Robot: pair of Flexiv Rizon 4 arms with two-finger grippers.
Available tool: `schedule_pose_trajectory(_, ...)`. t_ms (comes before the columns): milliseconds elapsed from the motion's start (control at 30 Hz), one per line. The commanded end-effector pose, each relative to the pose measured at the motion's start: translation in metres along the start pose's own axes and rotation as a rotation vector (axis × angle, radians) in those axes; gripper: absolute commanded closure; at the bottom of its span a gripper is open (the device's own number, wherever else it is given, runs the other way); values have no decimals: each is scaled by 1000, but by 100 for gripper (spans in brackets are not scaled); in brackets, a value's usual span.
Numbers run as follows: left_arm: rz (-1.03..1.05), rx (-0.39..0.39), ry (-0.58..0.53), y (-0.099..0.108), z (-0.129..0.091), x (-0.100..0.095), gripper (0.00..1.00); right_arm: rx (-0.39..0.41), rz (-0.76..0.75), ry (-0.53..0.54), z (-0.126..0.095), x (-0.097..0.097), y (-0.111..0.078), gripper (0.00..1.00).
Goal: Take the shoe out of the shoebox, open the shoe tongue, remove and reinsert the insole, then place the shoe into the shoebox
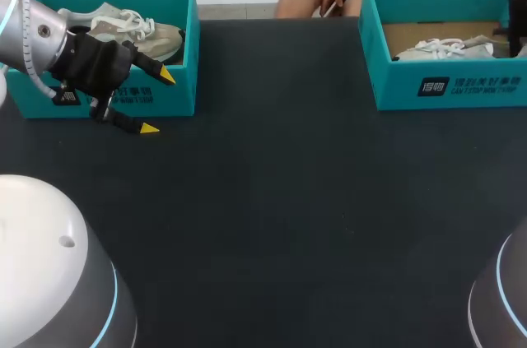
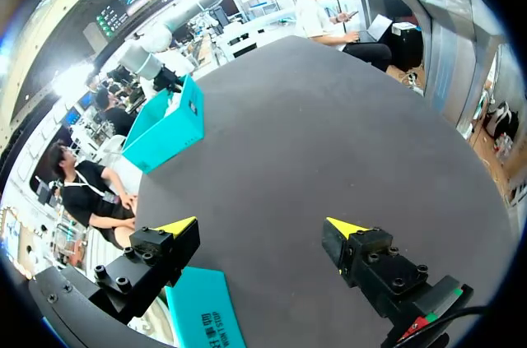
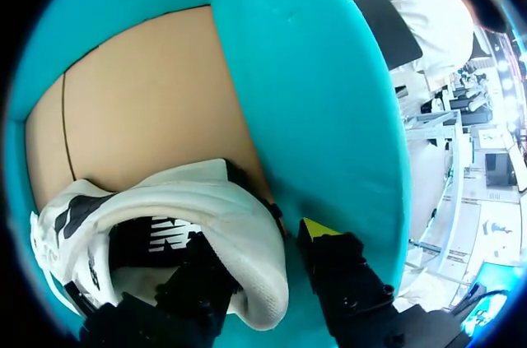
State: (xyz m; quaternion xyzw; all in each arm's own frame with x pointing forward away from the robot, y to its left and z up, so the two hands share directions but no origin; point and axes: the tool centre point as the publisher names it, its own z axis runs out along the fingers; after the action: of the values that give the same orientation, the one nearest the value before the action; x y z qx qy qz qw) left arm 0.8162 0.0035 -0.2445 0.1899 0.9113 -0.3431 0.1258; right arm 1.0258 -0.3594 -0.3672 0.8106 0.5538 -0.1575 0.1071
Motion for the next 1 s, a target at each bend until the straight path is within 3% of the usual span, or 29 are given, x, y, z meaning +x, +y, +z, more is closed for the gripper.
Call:
schedule_pose_trajectory(33,0,-3,1,-1,0,0,0,-12,4,11,-7,-3,-3,60)
schedule_pose_trajectory(600,0,-3,1,-1,0,0,0,-43,-5,62,-33,-11,-5,50)
schedule_pose_trajectory(1000,0,-3,1,-1,0,0,0,-109,32,132,-71,-16,-15,48)
